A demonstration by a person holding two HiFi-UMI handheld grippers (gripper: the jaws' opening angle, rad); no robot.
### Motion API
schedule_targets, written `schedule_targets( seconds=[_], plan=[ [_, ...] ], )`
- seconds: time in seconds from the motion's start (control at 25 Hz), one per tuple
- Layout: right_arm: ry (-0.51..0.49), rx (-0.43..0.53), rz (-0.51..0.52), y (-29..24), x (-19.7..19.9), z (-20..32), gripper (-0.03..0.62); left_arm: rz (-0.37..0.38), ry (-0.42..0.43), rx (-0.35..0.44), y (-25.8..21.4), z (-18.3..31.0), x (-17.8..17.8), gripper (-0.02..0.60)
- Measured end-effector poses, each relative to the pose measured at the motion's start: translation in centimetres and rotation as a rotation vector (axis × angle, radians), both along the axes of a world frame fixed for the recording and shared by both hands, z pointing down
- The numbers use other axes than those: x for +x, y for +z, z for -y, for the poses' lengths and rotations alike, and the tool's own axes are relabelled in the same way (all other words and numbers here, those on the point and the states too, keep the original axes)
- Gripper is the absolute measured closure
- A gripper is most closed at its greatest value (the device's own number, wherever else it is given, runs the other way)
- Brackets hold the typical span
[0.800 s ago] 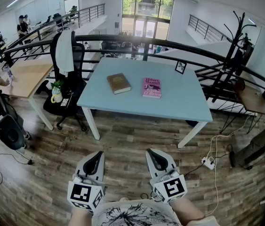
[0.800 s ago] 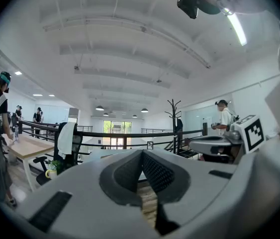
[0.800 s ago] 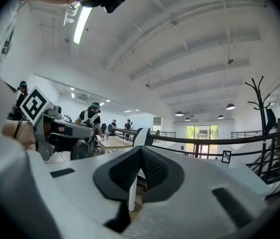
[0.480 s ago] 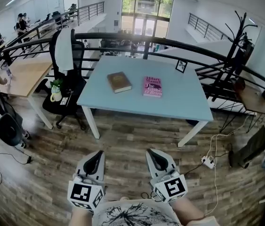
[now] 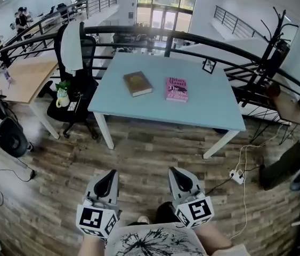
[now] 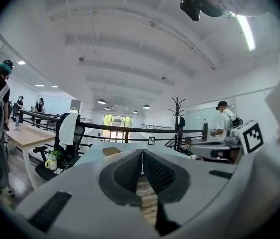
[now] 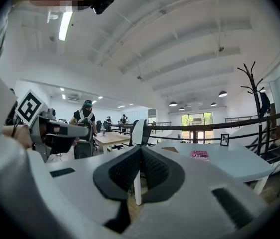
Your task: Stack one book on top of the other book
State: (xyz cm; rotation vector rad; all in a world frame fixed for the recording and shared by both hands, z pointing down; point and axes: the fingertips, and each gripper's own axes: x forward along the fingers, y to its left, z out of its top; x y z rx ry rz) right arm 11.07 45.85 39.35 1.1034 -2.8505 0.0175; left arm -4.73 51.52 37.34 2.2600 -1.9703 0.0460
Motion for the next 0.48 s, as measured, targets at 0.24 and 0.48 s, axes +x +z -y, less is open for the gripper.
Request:
schedule_targets(
  seconds=[0.24, 0.48],
  plan=[
    [-0.034, -0.005, -0.029, 1.1, -1.8, 2.6, 0.602, 0.006, -0.036, -0.022, 1.1, 1.7, -1.8, 0.571],
    [-0.117, -0.019, -0.034, 2.2, -4.1, 7.8, 0.602, -0.010, -0.110, -0.036, 1.6, 6.5, -3.5, 0.571]
  ],
)
